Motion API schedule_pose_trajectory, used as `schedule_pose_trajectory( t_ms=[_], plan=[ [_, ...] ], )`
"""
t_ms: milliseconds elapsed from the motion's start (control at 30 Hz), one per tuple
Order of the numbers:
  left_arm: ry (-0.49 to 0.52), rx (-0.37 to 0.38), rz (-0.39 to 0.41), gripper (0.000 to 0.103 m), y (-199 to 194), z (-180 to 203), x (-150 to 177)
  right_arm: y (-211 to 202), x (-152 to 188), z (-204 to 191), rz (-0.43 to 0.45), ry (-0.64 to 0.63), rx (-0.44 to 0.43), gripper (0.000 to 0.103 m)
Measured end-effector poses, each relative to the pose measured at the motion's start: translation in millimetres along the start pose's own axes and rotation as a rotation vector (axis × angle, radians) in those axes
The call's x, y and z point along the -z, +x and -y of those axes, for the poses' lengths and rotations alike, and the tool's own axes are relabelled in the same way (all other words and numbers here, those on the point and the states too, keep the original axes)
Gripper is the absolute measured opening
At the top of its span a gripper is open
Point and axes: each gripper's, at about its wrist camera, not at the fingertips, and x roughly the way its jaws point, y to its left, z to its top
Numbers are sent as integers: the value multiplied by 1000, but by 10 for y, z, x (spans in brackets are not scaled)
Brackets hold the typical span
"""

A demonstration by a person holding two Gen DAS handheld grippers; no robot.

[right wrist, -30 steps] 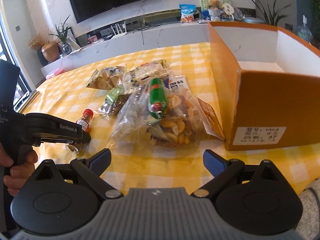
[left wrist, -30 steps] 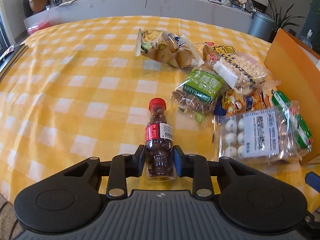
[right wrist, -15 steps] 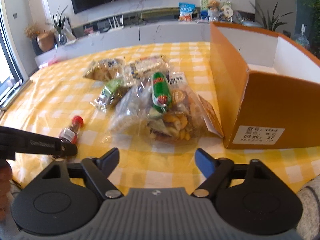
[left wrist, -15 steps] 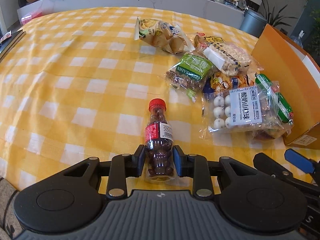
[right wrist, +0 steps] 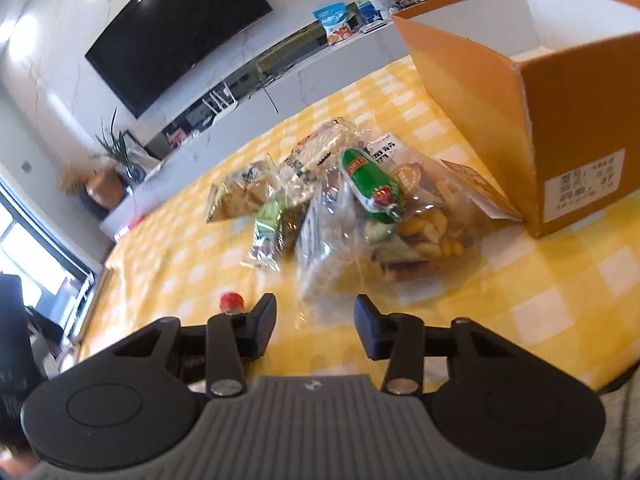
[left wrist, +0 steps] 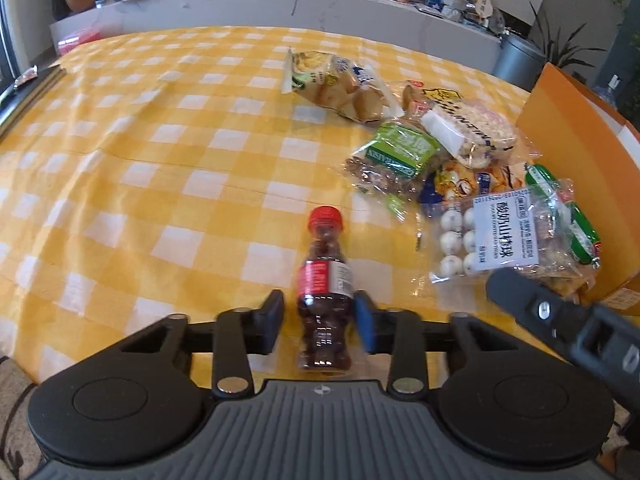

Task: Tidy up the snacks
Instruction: 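Grasp the clear bag of white balls with the right tool while the left holds the cola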

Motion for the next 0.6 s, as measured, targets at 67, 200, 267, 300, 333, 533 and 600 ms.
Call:
schedule_pose_trajectory(
  t_ms=[67, 200, 267, 300, 333, 533, 600],
  plan=[
    [28, -20, 12, 34, -1, 39, 12, 39, 10, -28, 31, 12, 10, 43],
    [40, -23, 15, 34, -8, 47, 21, 157, 30, -64, 52, 58, 15, 43],
    [30, -16, 11, 34, -4, 28, 12, 220, 47, -80, 73, 90, 38, 43],
    [29, -14, 10, 34, -2, 25, 10, 249, 54, -83, 83, 110, 46, 43],
    [30, -14, 10, 34, -1, 26, 10, 270, 60, -84, 95, 131, 46, 40],
    [16, -7, 4, 34, -2, 12, 2, 238, 46, -163, 76, 28, -3, 14],
    [10, -2, 3, 34, -2, -1, 0, 144, 4, -167, 48, 6, 1, 14]
  ],
)
